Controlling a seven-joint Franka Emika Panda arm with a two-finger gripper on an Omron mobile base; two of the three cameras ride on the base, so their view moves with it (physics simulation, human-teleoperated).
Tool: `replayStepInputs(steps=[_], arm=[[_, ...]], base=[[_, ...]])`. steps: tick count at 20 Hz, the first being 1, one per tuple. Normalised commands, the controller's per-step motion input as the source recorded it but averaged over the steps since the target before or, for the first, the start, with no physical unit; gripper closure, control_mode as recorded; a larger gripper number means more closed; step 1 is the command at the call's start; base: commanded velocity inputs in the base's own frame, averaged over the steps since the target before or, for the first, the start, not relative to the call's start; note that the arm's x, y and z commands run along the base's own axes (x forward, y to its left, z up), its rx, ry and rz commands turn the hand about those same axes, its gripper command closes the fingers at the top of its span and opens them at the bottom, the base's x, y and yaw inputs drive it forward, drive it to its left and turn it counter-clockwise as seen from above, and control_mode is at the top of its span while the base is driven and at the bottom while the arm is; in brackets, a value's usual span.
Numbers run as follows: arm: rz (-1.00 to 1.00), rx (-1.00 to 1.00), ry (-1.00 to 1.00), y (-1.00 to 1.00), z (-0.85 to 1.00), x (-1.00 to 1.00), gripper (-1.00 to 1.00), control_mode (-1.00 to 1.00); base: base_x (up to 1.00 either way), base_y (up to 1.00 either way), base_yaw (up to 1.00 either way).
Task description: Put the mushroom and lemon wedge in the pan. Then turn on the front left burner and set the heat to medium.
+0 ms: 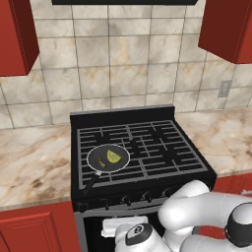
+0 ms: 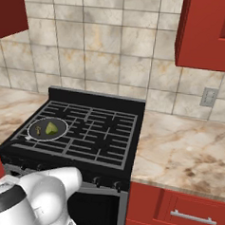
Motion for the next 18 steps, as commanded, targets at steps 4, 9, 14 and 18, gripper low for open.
replayStepInputs(steps=[4, 9, 14, 18], arm=[[0.02, 0.19, 0.09, -0.84, 0.02, 0.39, -1.00, -1.00], [0.01, 0.22, 0.15, -0.71, 0.13, 0.45, -1.00, -1.00], [0.03, 0.24, 0.09, -0.61, 0.24, 0.35, -1.00, -1.00], [0.15, 0.16, 0.00, -0.72, 0.06, 0.54, -1.00, -1.00]], base=[[0.00, 0.00, 0.00], [0.00, 0.00, 0.00], [0.00, 0.00, 0.00], [0.00, 0.00, 0.00]])
